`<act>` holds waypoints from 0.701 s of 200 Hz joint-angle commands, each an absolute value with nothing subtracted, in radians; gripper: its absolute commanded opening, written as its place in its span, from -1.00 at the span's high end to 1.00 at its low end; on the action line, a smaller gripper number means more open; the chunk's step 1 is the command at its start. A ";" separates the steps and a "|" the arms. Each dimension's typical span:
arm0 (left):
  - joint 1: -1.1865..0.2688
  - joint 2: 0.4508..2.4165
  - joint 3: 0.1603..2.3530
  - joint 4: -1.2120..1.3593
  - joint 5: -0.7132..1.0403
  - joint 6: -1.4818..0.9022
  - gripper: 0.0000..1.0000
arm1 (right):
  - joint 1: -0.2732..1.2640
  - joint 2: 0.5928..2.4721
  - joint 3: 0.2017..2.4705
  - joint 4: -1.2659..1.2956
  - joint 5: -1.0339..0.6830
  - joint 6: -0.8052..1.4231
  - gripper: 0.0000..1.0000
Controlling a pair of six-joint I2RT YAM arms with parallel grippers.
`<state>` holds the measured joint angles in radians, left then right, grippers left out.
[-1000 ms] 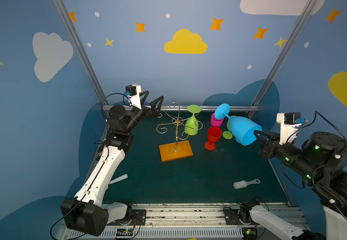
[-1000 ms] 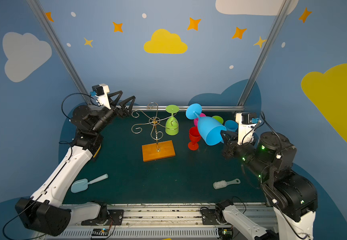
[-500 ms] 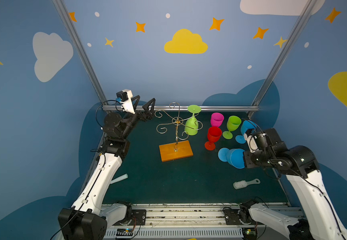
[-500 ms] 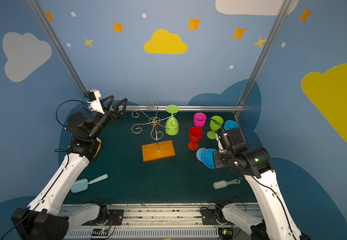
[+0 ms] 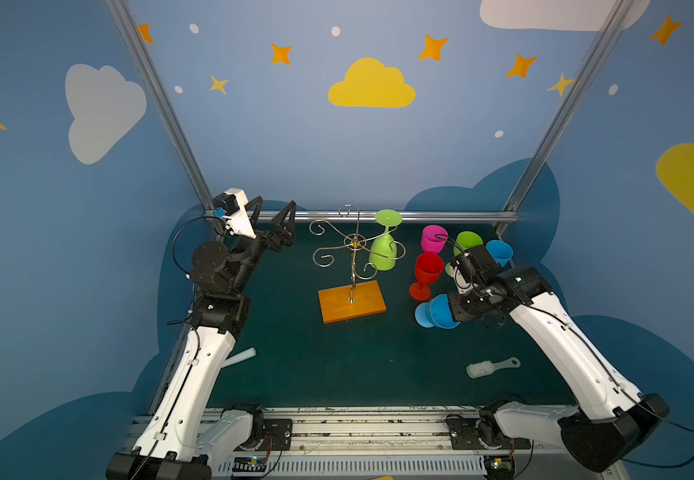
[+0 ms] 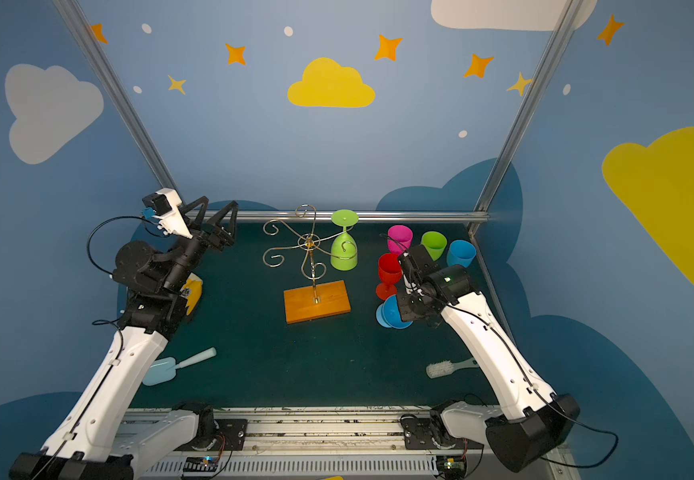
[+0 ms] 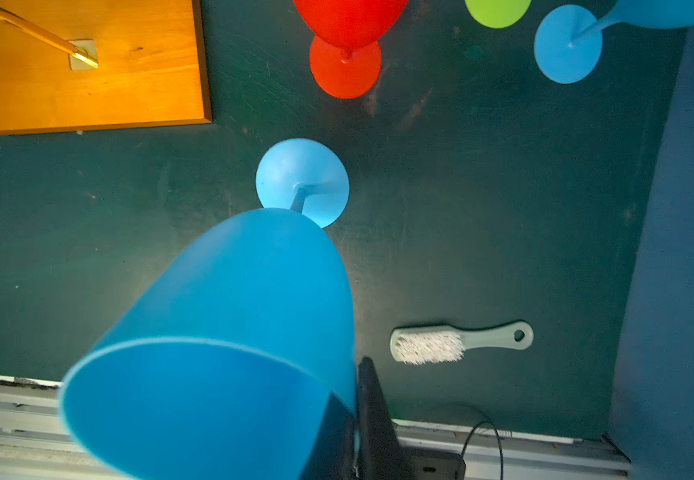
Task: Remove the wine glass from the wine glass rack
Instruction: 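Lower the blue glass upright onto the table with the right gripper and release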
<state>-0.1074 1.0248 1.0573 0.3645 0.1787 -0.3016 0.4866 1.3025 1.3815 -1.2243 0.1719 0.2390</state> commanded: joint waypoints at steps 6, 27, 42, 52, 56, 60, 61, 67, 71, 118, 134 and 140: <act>-0.100 1.001 1.048 0.343 0.165 -0.274 -0.82 | 0.484 1.364 1.380 -1.157 0.166 0.246 1.00; -0.097 0.988 1.045 0.332 0.159 -0.264 -0.83 | 0.481 1.423 1.396 -1.158 0.169 0.249 1.00; -0.095 0.982 1.043 0.329 0.158 -0.260 -0.82 | 0.478 1.465 1.416 -1.172 0.160 0.242 1.00; -0.094 0.982 1.041 0.330 0.158 -0.260 -0.83 | 0.476 1.497 1.438 -1.189 0.152 0.238 1.00; -0.094 0.981 1.041 0.328 0.159 -0.259 -0.83 | 0.475 1.512 1.450 -1.200 0.146 0.235 1.00; -0.094 0.983 1.042 0.326 0.158 -0.258 -0.82 | 0.473 1.527 1.463 -1.213 0.142 0.237 1.00; -0.094 0.983 1.043 0.326 0.158 -0.259 -0.82 | 0.473 1.530 1.466 -1.216 0.140 0.238 1.00; -0.094 0.983 1.043 0.324 0.158 -0.259 -0.83 | 0.470 1.554 1.486 -1.243 0.137 0.248 1.00; -0.093 0.983 1.044 0.324 0.159 -0.259 -0.83 | 0.470 1.570 1.503 -1.261 0.133 0.250 1.00; -0.091 0.979 1.045 0.320 0.161 -0.255 -0.83 | 0.460 1.619 1.591 -1.296 0.091 0.278 0.63; -0.089 0.975 1.043 0.317 0.158 -0.252 -0.83 | 0.459 1.601 1.618 -1.302 0.088 0.274 0.37; -0.089 0.974 1.043 0.319 0.158 -0.253 -0.83 | 0.458 1.594 1.626 -1.305 0.085 0.272 0.32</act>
